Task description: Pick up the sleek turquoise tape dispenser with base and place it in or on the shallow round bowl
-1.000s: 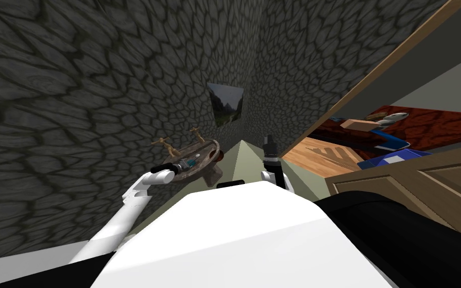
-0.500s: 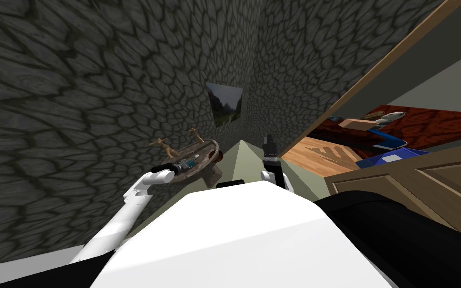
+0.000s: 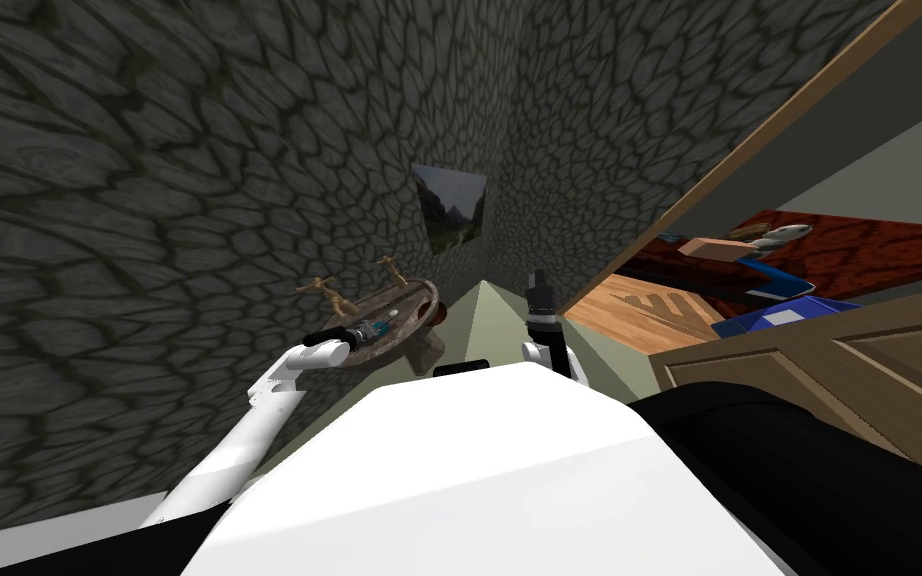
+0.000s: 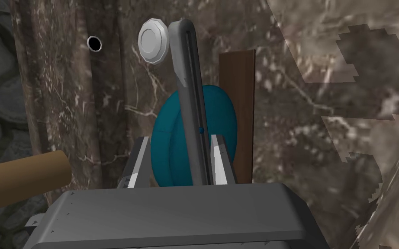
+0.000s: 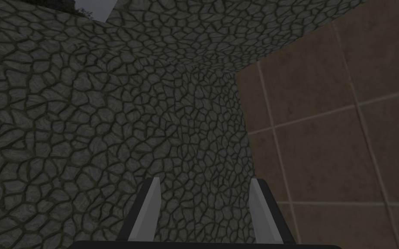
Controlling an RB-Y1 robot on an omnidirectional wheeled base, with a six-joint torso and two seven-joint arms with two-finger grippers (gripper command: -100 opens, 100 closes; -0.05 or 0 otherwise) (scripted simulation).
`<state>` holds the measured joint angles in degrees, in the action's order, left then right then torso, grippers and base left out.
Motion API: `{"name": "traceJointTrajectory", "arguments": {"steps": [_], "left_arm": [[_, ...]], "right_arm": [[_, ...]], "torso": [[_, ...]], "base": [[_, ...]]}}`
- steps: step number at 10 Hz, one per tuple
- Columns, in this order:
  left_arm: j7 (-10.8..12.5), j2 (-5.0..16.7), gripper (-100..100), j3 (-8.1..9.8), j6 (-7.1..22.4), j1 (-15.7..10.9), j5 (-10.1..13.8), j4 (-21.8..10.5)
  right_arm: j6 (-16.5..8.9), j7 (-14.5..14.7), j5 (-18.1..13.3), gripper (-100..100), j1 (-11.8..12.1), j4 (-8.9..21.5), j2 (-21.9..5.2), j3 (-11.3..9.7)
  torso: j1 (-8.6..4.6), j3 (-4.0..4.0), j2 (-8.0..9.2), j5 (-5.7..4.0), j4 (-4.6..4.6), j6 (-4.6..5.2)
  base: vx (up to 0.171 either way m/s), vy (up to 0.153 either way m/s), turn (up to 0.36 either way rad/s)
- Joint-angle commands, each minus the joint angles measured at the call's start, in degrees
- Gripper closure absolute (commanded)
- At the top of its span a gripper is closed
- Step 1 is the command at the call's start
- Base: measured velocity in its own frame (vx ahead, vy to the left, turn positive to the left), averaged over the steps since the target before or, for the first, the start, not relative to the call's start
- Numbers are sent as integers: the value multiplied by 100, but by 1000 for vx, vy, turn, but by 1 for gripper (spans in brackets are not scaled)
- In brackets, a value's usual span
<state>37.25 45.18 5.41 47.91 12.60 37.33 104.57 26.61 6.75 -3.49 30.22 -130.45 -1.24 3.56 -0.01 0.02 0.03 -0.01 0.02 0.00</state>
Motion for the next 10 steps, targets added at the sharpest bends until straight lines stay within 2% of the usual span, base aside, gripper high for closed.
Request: {"name": "traceJointTrajectory", "arguments": {"steps": [1, 2, 3, 4, 5, 6, 10], "left_arm": [[0, 0, 100, 0, 0, 0, 0, 0], [0, 0, 0, 0, 0, 0, 0, 0], [63, 92, 100, 35, 83, 44, 47, 164], [15, 55, 100, 23, 16, 44, 43, 81], [19, 63, 0, 27, 23, 52, 49, 92], [165, 202, 100, 95, 180, 62, 128, 283], [483, 502, 100, 246, 517, 82, 298, 690]], "right_arm": [[0, 0, 0, 0, 0, 0, 0, 0], [0, 0, 0, 0, 0, 0, 0, 0], [0, 0, 0, 0, 0, 0, 0, 0], [0, 0, 0, 0, 0, 0, 0, 0], [0, 0, 0, 0, 0, 0, 0, 0], [0, 0, 0, 0, 0, 0, 0, 0], [0, 0, 0, 0, 1, 0, 2, -1]], "torso": [[0, 0, 0, 0, 0, 0], [1, 0, 0, 0, 0, 0], [1, -1, -1, 1, 0, 0], [-2, 5, 8, -2, 1, -4], [-1, 4, 7, 0, 2, 0], [0, 2, 3, -1, 1, 0], [-76, -10, -21, -19, 1, 9]], "base": [[0, 0, 0], [0, 0, 0], [-24, -9, 51], [-15, -6, 19], [0, 0, 0], [47, -85, 8], [56, -157, 7]]}}
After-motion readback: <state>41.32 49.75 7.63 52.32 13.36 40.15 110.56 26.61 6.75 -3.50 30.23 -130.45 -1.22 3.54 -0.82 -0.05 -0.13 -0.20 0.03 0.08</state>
